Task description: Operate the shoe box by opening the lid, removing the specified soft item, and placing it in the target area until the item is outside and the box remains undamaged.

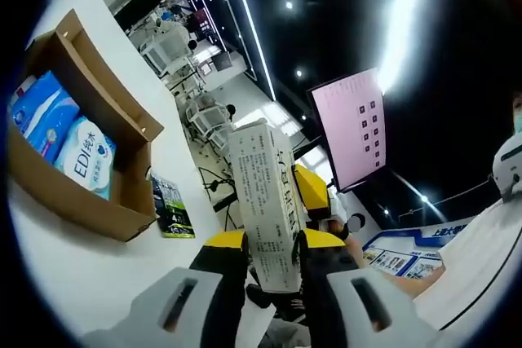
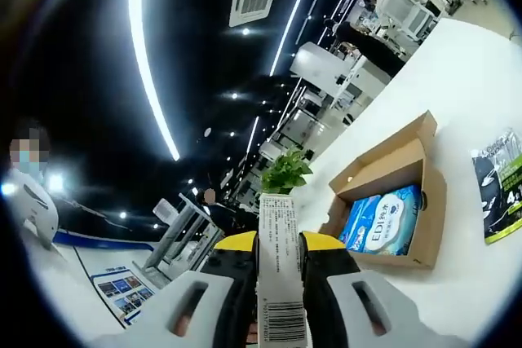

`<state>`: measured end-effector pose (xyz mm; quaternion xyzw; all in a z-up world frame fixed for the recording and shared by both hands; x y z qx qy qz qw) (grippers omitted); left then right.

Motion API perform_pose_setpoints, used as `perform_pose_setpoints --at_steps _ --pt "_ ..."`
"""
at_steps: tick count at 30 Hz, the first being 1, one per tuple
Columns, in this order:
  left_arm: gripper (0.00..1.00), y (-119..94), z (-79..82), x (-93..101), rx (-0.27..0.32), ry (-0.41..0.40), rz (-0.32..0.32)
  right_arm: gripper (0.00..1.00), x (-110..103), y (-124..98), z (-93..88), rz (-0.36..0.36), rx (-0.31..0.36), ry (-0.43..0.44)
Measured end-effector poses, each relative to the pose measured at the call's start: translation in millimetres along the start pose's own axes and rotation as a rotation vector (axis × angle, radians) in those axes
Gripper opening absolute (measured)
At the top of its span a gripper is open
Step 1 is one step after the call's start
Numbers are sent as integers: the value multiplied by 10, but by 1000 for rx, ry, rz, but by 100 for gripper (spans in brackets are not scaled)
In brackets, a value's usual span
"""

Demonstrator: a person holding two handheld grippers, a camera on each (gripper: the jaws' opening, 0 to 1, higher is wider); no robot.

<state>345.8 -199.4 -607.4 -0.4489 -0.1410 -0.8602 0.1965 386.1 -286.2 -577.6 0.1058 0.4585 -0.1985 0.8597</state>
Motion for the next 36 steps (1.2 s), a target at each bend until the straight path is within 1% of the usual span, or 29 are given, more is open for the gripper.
perform_pose_setpoints --at_steps 1,2,3,4,5,6,8,10,11,12,13,14,18,20,21,22,23,24,26,27,31,36 --pt "26 19 -14 16 -8 -3 -12 16 -35 11 -48 23 -27 5" --pt "26 27 -31 25 -19 -14 -19 16 -45 23 -67 28 -30 -3" --pt "26 14 -26 14 -14 -9 -13 16 -29 23 -43 16 -4 -9" --pt "24 7 -7 7 1 -5 -14 16 -14 19 -29 11 3 -4" --pt "23 5 3 40 5 -46 -42 16 -12 5 -32 16 11 16" --pt "22 0 18 38 14 -54 -38 17 -9 2 -29 18 17 21" --pt "20 -11 47 39 18 -3 -21 19 -6 -1 -17 30 42 58" --pt "19 -30 95 31 33 40 -2 22 -11 -6 -27 25 49 55" --pt "19 -37 106 32 29 48 1 23 -10 -9 -40 22 45 52" --pt "19 -56 137 29 43 55 11 23 -1 -27 -80 14 27 27" --pt "18 -74 165 28 55 49 6 25 9 -35 -104 9 21 17" --pt "18 -90 210 36 79 23 -11 28 4 -40 -137 3 18 11" --pt "18 -98 259 15 102 8 -10 31 -8 -35 -230 17 -11 17" --pt "18 -84 266 -2 108 -15 -15 29 -27 -46 -275 25 -20 13" --pt "19 -78 261 -6 105 -15 -11 27 -34 -55 -267 33 -4 18" --pt "19 -70 258 -14 103 -27 -15 24 -20 -81 -264 23 1 18" --pt "19 -68 250 -21 100 -46 -17 20 -9 -98 -254 22 8 23" --pt "19 -57 238 -8 95 -63 -23 19 2 -108 -267 33 -15 47" --pt "20 -39 225 -10 90 -54 -11 17 27 -118 -254 26 -15 29" --pt "20 -33 218 -15 90 -68 -12 16 4 -128 -248 25 -14 22" --pt "21 -16 211 -15 95 -70 -9 16 17 -148 -252 15 -13 49" --pt "23 -34 177 2 92 -48 -2 15 12 -173 -303 15 -9 76"
Point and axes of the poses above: the point that each gripper's makers call its tool centre point, and the gripper's own axes: y roughly forward along the fingers, x roughly to its right, z roughly out of its top, the point moved 5 cm from there along -y, roughly backward along the fingers, and after that the axes turned 2 degrees about -x, right-handed, at the moved point
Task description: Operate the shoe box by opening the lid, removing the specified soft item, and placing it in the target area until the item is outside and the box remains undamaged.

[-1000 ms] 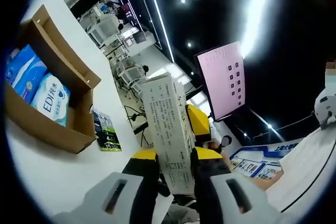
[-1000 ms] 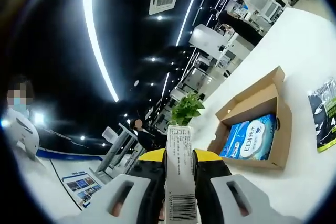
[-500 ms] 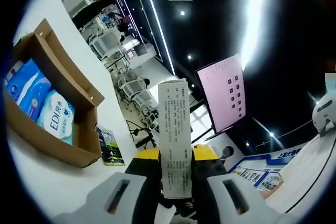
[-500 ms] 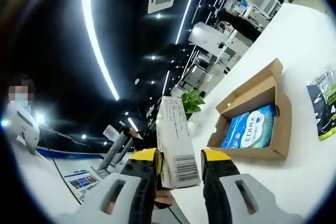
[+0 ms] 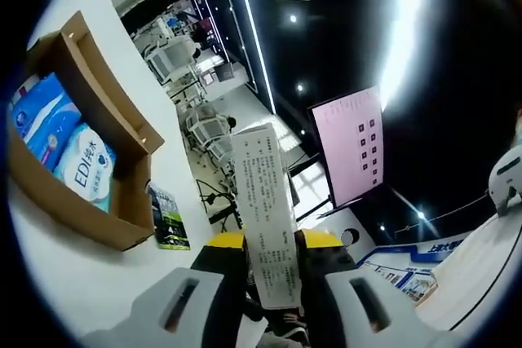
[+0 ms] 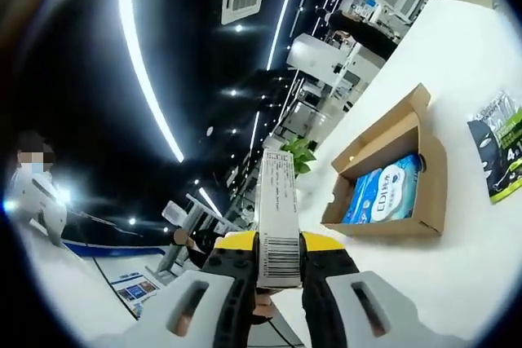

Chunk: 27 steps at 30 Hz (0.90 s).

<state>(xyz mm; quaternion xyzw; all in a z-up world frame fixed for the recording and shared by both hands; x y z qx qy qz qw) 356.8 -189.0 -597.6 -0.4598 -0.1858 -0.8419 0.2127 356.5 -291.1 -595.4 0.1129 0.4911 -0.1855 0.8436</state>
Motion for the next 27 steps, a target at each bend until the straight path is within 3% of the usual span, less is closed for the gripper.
perform_pose_setpoints --at_steps 10,15,27 --pt "27 -103 -96 -26 10 111 49 15 10 -46 -168 -20 0 41" --pt "31 -83 -141 -47 6 120 70 15 30 -108 -197 -32 -6 68" --pt "55 -116 -60 -38 66 210 124 15 -14 -290 -3 -37 42 64"
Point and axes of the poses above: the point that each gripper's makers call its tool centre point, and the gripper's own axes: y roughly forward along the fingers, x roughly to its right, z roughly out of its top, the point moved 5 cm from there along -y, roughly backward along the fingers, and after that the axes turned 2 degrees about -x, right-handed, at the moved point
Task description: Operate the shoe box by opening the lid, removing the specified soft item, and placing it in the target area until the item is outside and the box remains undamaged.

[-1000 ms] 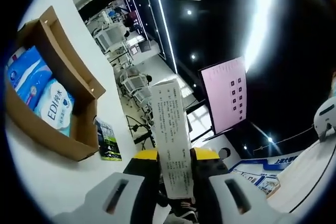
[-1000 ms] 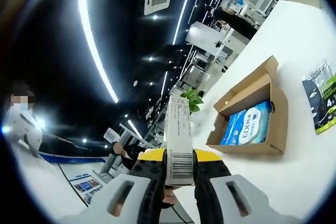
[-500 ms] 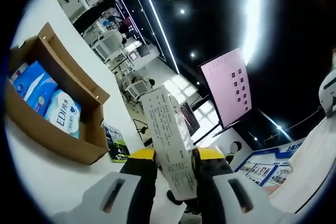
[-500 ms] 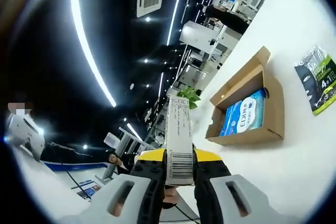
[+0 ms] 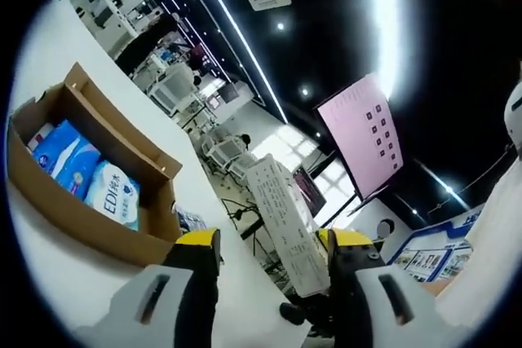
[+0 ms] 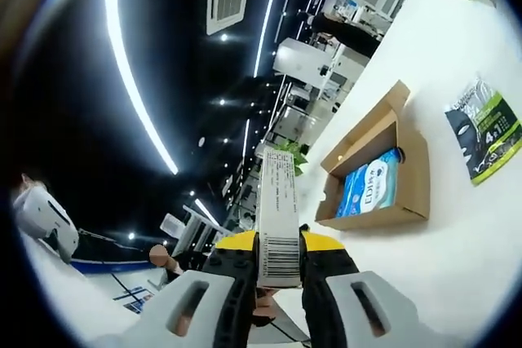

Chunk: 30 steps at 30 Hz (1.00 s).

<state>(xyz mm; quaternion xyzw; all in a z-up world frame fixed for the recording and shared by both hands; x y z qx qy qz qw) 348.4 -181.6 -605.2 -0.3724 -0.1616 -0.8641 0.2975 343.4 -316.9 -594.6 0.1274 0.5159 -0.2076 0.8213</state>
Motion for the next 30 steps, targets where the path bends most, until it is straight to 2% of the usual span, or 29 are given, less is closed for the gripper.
perform_pose_setpoints --at_steps 9,13,17,20,24,30 --pt "76 83 -114 80 -31 82 25 15 43 -124 -39 -19 0 8" --pt "90 137 -107 109 -26 110 22 15 33 -181 65 -22 40 9" --pt "98 218 -121 142 -49 164 8 15 26 -253 160 -32 72 1" --pt "99 286 -177 162 -100 228 -3 15 -3 -307 176 -41 72 -14" --pt "99 378 -212 205 -121 258 -18 15 40 -379 169 -63 62 -21" --pt "99 433 -296 187 -171 324 -2 15 122 -430 188 -76 75 28"
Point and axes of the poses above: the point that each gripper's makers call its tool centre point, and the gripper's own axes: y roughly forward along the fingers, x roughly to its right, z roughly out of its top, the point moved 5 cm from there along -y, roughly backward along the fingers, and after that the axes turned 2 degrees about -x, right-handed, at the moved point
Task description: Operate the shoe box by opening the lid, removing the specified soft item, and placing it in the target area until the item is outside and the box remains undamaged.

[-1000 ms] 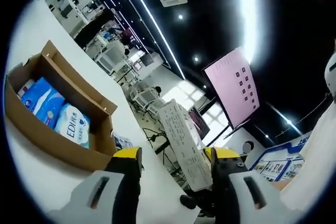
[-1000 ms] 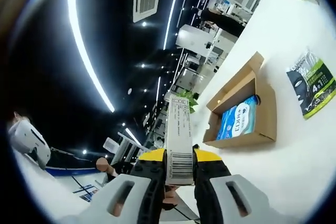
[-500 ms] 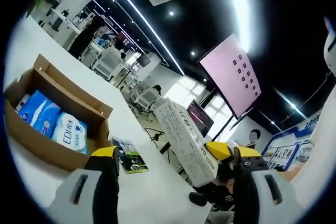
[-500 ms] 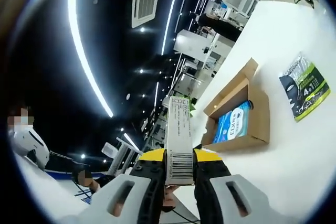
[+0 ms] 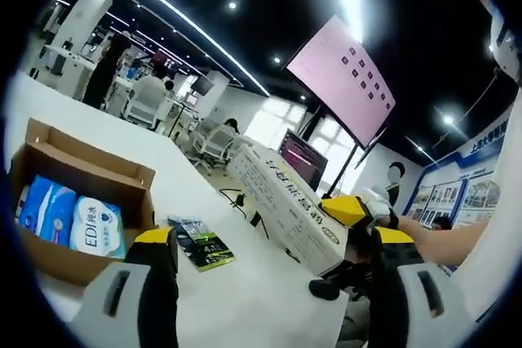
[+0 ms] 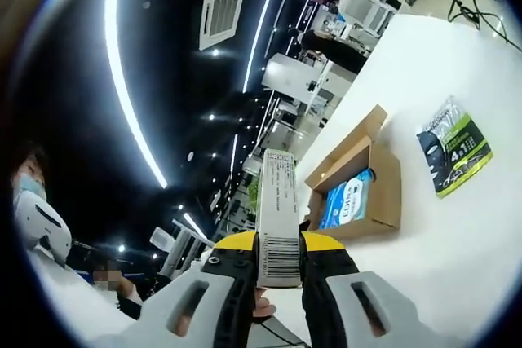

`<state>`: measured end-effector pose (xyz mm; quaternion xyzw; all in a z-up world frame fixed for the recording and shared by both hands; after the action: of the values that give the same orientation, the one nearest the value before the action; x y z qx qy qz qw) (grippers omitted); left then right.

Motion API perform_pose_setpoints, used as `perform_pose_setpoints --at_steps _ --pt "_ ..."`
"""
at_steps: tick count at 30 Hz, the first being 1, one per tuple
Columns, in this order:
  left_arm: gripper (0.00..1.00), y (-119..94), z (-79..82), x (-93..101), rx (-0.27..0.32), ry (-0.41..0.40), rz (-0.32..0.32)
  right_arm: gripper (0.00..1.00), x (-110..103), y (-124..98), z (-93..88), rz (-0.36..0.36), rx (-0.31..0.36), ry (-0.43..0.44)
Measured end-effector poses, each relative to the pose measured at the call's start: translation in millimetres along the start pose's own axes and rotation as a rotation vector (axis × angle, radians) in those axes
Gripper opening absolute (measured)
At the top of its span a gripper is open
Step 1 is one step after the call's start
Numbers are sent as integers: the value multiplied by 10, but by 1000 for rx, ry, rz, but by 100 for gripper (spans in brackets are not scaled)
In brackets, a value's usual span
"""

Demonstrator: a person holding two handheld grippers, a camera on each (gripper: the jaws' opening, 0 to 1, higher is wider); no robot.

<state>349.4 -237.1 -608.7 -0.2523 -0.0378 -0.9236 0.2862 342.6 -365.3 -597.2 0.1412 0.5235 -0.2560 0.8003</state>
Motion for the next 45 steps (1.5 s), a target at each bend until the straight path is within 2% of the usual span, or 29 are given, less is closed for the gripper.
perform_pose_setpoints --at_steps 4,7,11,16,20,22,26,31,36,41,45 --pt "99 2 -28 -11 -13 29 25 15 45 0 -11 -15 -17 11" --pt "99 -21 -39 -57 -19 43 49 15 111 -32 12 -54 -27 -12" --pt "99 -75 -30 -149 -16 49 89 15 337 -167 181 -166 11 -34" --pt "99 -131 8 -253 0 49 123 15 572 -291 359 -276 22 -81" --pt "99 -148 7 -296 -5 53 147 15 703 -358 473 -319 69 -78" --pt "99 -167 12 -298 -7 62 157 15 754 -374 499 -345 78 -91" --pt "99 -240 -7 -289 -2 55 180 16 954 -452 514 -462 70 -128" --pt "99 -315 -81 -261 -24 68 198 16 1093 -517 585 -517 87 -131" --pt "99 -376 -63 -266 -6 74 212 16 1186 -537 696 -582 87 -176" --pt "99 -369 -73 -279 -19 71 201 16 1278 -574 776 -679 89 -232" --pt "99 -338 -99 -309 -37 60 190 15 1415 -590 836 -723 74 -246"
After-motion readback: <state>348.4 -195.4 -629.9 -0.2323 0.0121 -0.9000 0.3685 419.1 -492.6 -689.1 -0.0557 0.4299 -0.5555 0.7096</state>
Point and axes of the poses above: the point that each gripper's makers call its tool centre point, and the gripper's own axes: y roughly forward along the fingers, x roughly to its right, z roughly out of its top, the point moved 5 cm from there along -y, roughly backward along the fingers, and after that the axes turned 2 degrees about -x, right-handed, at the moved point
